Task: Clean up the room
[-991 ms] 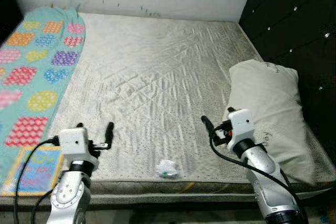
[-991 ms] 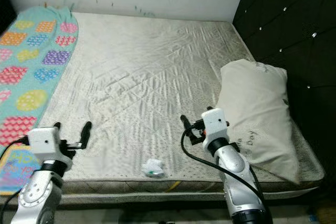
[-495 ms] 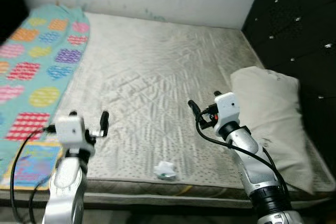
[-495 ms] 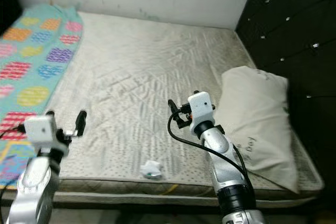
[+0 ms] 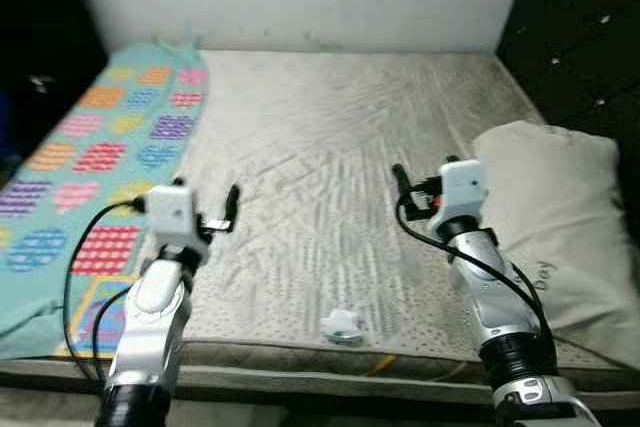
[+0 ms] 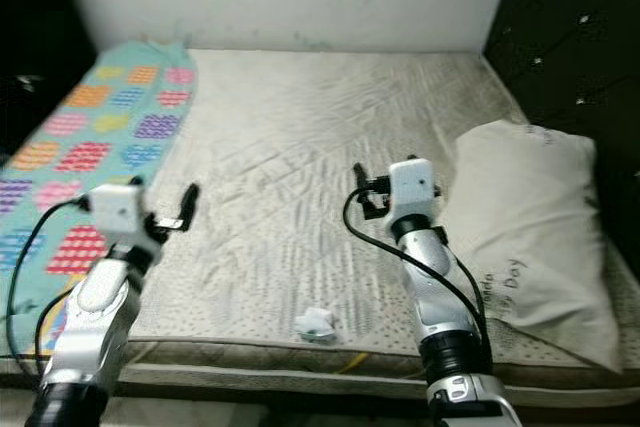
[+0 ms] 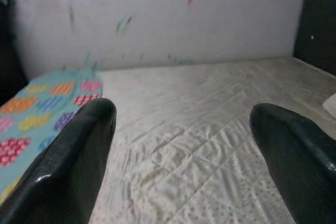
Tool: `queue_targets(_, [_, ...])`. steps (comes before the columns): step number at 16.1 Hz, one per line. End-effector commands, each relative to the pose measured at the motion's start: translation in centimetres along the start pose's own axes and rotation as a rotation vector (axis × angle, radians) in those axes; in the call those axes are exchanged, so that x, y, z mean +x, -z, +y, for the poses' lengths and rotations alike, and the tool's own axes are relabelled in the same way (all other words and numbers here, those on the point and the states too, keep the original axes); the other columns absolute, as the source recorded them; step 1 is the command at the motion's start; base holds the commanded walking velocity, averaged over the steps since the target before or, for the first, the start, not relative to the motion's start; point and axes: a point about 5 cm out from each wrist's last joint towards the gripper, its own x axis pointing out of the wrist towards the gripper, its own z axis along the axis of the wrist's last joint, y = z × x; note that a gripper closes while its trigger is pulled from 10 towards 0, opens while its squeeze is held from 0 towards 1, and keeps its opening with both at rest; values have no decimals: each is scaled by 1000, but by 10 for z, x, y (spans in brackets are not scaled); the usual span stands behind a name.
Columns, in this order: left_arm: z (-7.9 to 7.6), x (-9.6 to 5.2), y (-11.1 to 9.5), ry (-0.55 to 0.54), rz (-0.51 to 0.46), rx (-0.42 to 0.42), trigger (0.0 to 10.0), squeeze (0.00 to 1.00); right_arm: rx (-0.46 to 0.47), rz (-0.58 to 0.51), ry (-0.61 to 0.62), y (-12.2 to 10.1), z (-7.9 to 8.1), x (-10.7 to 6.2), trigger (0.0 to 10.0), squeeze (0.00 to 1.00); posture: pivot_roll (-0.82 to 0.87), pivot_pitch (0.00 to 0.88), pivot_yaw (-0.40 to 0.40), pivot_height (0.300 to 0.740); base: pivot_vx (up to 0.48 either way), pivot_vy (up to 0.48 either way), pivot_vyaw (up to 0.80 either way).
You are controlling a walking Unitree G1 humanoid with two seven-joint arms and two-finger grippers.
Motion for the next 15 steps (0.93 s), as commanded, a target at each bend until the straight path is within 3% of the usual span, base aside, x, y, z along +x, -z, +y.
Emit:
queue_targets(1, [-1,2,2,14,5,13,10000,0,-2,-13,38,-1,-8,-2,10000,0,-57,0,99,740,0,0,0])
queue_targets(7, [-15,8,11,70,14,-7,10000,0,-34,-8,99,8,-27,-21,10000,0,-113,0,102,740,0,0,0])
queue_targets(11, [0,-9,15,-22,1,4,10000,0,-21,0,33,9,-15,-24,10000,0,-51,0,15,740,0,0,0])
queue_targets(15, [6,-26,20,-63,11,8,10000,0,-4,15,18,10,-11,-31,10000,0,-33,0,8,740,0,0,0])
